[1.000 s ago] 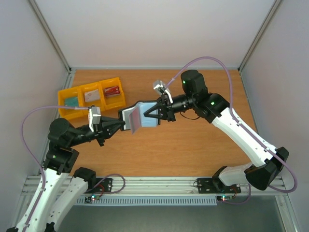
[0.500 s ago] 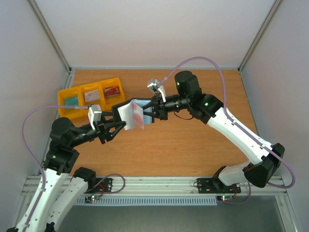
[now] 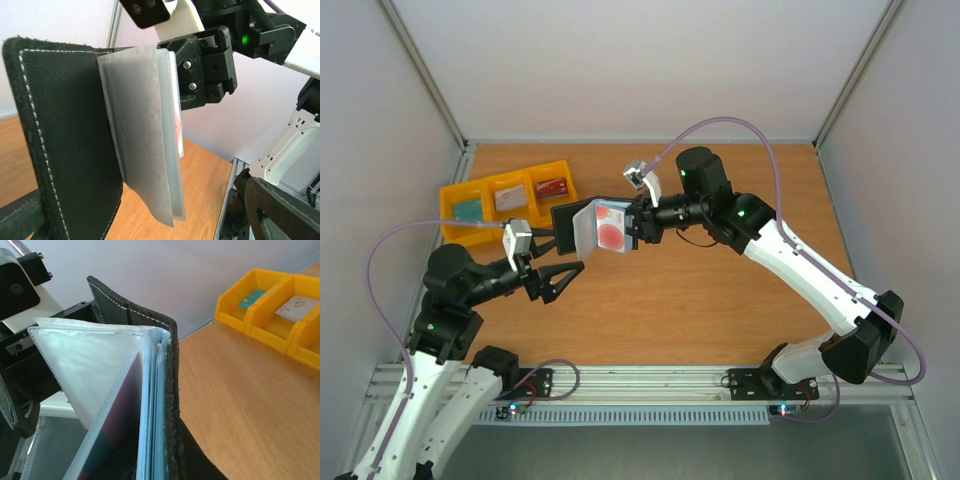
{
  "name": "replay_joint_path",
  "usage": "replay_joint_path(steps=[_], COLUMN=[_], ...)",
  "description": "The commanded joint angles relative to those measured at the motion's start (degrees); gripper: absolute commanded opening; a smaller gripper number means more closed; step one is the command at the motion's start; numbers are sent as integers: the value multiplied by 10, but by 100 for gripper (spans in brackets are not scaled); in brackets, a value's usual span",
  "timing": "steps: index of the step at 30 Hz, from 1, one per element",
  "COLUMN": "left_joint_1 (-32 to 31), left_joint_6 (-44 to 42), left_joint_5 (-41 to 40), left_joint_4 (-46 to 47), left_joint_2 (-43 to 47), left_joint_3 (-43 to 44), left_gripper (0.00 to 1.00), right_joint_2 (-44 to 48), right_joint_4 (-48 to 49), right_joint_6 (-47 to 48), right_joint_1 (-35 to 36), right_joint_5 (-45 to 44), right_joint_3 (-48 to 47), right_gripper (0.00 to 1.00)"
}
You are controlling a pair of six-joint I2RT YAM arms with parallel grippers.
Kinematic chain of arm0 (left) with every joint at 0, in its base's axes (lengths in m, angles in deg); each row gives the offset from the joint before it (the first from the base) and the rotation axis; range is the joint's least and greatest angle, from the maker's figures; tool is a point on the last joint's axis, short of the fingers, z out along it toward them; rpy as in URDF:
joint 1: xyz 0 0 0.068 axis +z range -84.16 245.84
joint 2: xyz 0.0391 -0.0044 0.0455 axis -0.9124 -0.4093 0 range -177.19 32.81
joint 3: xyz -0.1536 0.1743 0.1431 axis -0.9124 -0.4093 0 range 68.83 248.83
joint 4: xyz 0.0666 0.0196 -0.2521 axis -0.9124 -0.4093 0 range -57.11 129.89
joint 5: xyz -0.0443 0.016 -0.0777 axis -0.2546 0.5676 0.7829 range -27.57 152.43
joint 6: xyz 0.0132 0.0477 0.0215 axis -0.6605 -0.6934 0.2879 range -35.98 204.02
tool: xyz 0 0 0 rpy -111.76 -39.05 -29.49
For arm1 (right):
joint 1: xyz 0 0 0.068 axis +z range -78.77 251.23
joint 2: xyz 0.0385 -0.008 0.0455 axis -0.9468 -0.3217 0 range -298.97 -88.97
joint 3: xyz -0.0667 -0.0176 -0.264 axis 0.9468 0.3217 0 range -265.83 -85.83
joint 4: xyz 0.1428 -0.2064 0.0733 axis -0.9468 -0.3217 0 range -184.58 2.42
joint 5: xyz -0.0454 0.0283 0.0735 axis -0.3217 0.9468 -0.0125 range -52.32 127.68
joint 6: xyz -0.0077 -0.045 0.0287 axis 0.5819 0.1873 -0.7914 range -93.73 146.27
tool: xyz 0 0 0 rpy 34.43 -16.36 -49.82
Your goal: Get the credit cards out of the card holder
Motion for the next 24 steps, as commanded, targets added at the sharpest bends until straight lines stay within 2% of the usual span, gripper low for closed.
replay_joint_path(steps=[1,4,12,16,18,19,21,23,24], left_joint_1=[-2,-2,-2,-3,-3,-2,-2,-2,-2], left_joint_6=[-13,-7,-33,-35,-33,-32,-27,-19,-15], left_joint_5=[-32,-80,-130,-114,-109,-107,-99,-79,-67], left_joint_4=[0,-9,-54,-47,-46,-47,-44,-32,-28], left_joint_2=[-1,-13,-29,-27,-26,-25,-19,-11,-8], left_joint_3=[14,17,20,18,17,18,18,16,15], left_gripper=[93,88,89,88,78,68,40,4,1], right_joint_2=[-2,-3,-20,-26,-24,-22,-16,-12,-7], right_joint_4=[10,3,-24,-28,-21,-21,-36,-48,-48], right_joint_6=[-11,-5,-1,4,14,21,53,70,71], right_joint_1=[6,12,34,39,39,39,38,31,25], right_joint_5=[10,12,-21,-10,33,58,93,118,137], right_joint_3=[-23,-27,-52,-59,-54,-53,-53,-52,-49], right_gripper=[1,1,1,1,1,1,1,5,9])
